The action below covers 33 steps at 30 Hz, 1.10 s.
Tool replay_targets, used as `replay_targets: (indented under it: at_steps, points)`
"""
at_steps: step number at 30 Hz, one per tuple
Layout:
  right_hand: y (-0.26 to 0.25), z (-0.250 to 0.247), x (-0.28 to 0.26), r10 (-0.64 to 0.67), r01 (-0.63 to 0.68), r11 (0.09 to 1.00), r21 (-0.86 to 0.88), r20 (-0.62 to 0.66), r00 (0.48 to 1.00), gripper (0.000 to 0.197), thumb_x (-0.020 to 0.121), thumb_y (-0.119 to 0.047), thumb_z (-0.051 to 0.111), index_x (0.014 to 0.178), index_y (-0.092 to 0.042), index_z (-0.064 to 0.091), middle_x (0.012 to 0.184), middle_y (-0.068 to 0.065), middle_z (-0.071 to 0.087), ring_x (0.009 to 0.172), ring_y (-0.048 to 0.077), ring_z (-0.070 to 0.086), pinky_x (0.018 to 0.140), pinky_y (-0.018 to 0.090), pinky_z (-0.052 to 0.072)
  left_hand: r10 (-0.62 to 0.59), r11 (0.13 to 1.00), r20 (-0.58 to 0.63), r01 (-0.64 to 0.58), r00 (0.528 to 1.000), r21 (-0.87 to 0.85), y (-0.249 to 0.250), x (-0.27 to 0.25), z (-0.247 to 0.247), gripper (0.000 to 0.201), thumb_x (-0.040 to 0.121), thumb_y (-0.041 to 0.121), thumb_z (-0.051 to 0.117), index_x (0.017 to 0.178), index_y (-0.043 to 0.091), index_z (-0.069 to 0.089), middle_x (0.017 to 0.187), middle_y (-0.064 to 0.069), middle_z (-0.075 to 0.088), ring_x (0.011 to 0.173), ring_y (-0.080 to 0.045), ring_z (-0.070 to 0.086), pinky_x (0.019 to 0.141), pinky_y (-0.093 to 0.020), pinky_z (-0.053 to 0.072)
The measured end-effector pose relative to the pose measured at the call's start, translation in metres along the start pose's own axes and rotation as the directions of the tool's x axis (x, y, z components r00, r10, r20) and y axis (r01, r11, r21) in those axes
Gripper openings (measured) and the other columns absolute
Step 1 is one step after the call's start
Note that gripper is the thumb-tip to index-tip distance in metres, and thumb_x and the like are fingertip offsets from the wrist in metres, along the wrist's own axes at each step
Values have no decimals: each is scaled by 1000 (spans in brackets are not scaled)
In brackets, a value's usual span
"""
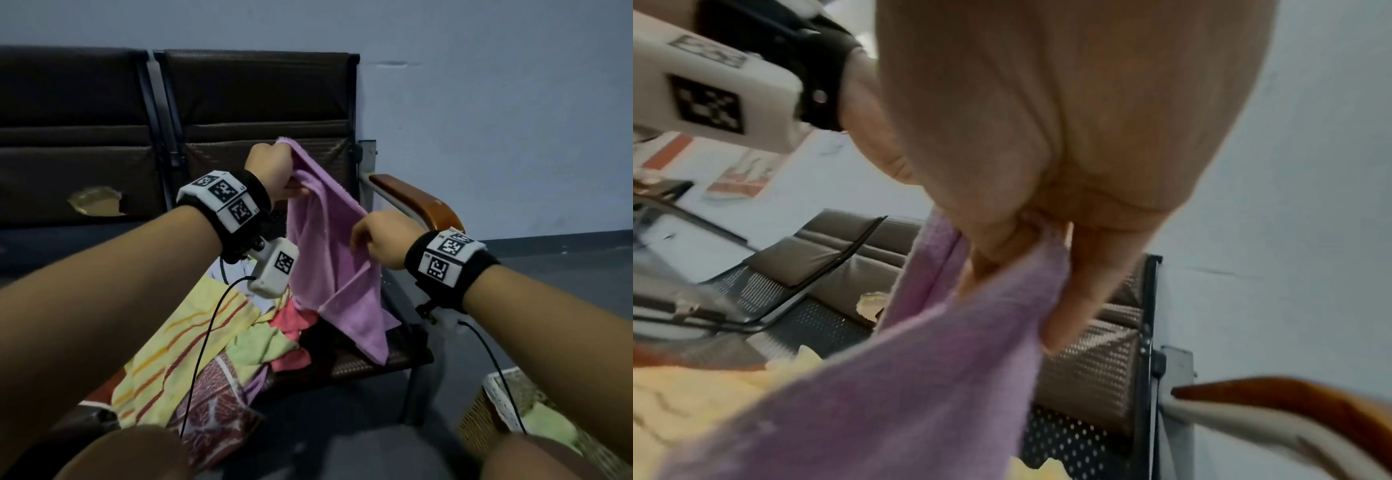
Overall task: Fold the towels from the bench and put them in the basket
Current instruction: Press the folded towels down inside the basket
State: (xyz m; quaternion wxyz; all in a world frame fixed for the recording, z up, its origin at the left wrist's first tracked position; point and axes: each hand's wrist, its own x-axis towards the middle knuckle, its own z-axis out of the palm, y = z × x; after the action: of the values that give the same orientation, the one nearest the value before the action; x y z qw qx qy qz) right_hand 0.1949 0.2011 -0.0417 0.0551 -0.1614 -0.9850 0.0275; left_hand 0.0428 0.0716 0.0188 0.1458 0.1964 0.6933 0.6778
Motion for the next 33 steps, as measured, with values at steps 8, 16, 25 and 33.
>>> replay_targets:
  at_steps: [8, 16, 25, 33]
  points:
    - [-21, 34, 0, 128, -145, 912, 385, 67, 989, 14, 87, -27, 57, 85, -16, 67, 92, 7, 68, 90, 28, 65, 69, 26, 47, -45, 932, 128, 88, 991, -352, -3, -32, 6, 35, 101, 2, 37, 129, -12, 53, 85, -24, 65, 53, -27, 69, 47, -31, 56]
    - [-33, 71, 0, 171, -187, 904, 384, 76, 982, 60, 83, -75, 48, 56, -21, 46, 60, 0, 54, 66, 27, 60, 55, 29, 36, -32, 920, 178, 98, 983, -379, -15, -35, 4, 36, 102, 4, 35, 128, -14, 52, 100, -28, 64, 67, -30, 68, 57, -33, 62]
    - [5, 55, 0, 206, -201, 935, 293, 15, 978, 31, 95, -26, 50, 70, -13, 61, 72, 8, 59, 73, 28, 58, 59, 28, 37, 204, 830, -155, -87, 966, 551, -48, 10, -48, 33, 92, 16, 45, 115, 18, 68, 120, -11, 67, 108, -34, 65, 90, -34, 54]
    - [35, 33, -5, 225, -187, 955, 229, -153, 962, 20, 91, -17, 54, 88, -14, 73, 81, 12, 68, 85, 33, 65, 71, 30, 46, 167, 384, 417, -448, 893, 807, -72, 12, -71, 22, 75, 1, 71, 71, 22, 69, 73, 0, 71, 78, -21, 69, 66, -26, 51]
